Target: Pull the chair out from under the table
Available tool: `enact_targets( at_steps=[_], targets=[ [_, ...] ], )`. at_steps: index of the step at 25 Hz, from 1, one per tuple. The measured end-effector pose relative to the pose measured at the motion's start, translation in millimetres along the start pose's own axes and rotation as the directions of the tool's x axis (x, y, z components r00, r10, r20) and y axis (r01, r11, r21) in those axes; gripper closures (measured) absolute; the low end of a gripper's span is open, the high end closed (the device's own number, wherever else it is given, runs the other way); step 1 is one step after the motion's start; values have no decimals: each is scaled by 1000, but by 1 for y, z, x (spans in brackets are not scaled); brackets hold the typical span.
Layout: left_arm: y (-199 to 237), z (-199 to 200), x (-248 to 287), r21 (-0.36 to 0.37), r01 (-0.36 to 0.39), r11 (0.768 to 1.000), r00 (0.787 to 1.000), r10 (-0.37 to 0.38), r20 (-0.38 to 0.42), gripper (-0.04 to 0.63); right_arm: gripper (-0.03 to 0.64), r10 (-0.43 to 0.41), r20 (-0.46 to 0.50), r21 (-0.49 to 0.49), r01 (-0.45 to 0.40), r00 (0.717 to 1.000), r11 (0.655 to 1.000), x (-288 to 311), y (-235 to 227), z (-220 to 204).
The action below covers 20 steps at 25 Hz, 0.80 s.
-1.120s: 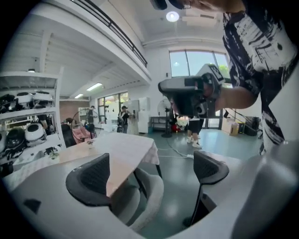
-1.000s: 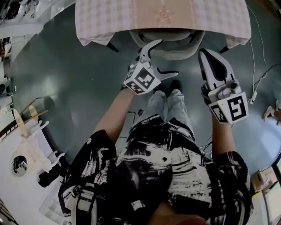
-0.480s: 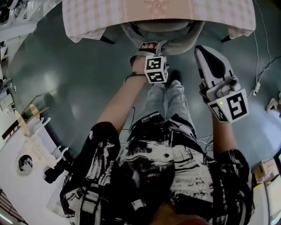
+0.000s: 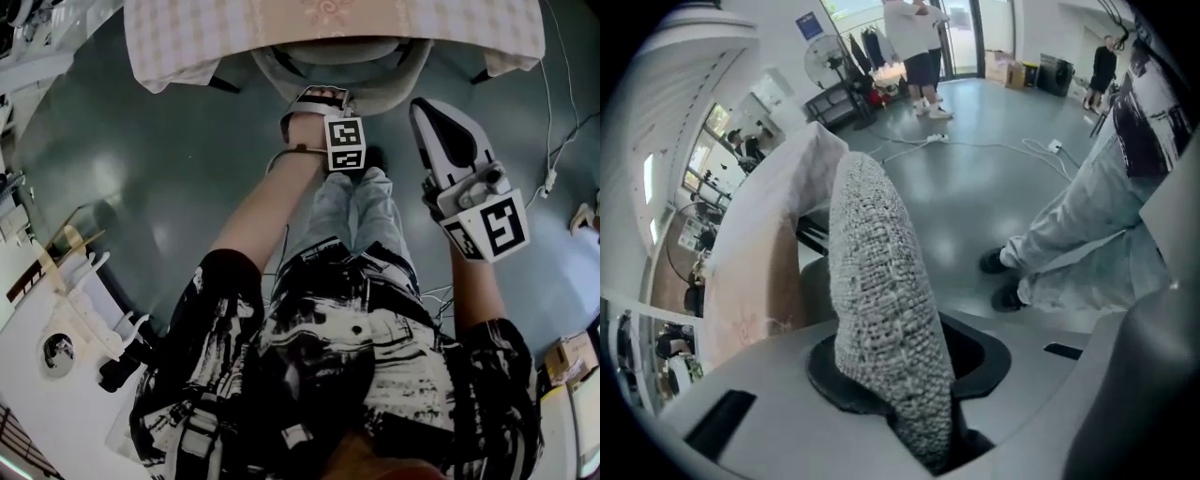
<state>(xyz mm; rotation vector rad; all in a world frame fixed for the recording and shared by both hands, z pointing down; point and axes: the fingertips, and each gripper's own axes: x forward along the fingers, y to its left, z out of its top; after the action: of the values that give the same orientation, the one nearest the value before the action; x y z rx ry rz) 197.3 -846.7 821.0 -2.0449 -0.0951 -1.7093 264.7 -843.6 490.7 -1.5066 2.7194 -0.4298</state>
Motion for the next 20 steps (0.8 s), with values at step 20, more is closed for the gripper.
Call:
enact_targets(
  at_steps=[20],
  targets=[
    [-4, 1, -4, -24, 16, 1000, 1000, -16, -5, 546, 620, -15, 6, 6, 15, 1000, 1000, -9, 11, 7]
  ],
)
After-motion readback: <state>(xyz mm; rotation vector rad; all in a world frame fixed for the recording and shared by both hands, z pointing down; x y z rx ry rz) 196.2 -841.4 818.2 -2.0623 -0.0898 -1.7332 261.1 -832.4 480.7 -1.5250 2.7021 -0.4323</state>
